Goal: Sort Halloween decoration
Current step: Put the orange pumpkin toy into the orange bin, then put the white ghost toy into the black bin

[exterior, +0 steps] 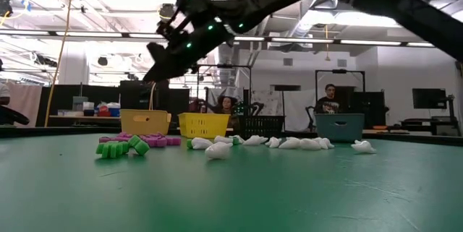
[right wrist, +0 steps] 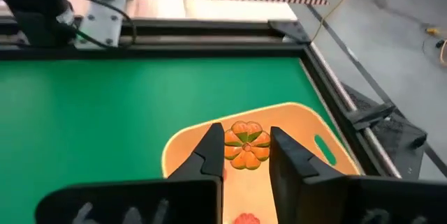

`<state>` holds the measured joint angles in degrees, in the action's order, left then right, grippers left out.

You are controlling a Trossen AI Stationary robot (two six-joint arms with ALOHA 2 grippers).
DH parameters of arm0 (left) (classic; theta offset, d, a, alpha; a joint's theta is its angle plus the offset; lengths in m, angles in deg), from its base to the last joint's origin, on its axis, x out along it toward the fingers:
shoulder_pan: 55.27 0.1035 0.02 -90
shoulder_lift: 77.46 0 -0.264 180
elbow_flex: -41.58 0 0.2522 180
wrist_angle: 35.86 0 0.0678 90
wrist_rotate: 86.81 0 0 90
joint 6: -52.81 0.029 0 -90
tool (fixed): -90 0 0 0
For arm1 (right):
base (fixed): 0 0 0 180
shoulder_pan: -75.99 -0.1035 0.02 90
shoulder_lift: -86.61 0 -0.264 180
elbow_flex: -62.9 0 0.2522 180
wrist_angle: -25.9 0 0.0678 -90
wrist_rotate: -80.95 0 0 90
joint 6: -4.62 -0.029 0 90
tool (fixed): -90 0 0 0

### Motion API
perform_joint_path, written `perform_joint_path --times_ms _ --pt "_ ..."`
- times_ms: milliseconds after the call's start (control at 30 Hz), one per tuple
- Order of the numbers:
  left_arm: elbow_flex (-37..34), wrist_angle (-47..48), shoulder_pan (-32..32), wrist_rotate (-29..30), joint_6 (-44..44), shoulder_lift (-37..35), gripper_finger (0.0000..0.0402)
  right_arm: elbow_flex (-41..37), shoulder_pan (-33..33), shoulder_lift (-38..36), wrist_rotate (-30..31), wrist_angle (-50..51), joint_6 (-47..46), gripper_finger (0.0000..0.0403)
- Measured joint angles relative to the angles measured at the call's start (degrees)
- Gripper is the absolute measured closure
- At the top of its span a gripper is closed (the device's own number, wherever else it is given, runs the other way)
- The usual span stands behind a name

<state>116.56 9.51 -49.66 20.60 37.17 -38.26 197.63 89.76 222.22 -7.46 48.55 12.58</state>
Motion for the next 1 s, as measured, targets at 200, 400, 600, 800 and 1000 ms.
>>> perform_joint_path --times_ms 200,400,600,800,1000 --pt "0.0 0.02 0.01 1.06 0.09 0.02 0.017 8.99 0.28 5.79 -0.12 7.91 -0.61 0.0298" --pt "0.0 -0.3 0.01 1.07 1.42 0.0 0.017 9.77 0.27 6.29 -0.15 9.59 -0.59 0.0241" --pt "0.0 -0.55 0.01 1.11 1.36 0.0 0.017 11.24 0.22 4.18 -0.95 18.54 1.48 0.0196" --pt "0.0 -0.9 0.01 1.62 1.56 -0.64 0.017 11.68 0.82 -10.51 -3.22 38.39 9.18 0.0195" --pt "0.0 -2.01 0.0 1.98 2.51 -0.61 0.017 11.91 4.63 -26.18 -3.13 61.95 5.77 0.021"
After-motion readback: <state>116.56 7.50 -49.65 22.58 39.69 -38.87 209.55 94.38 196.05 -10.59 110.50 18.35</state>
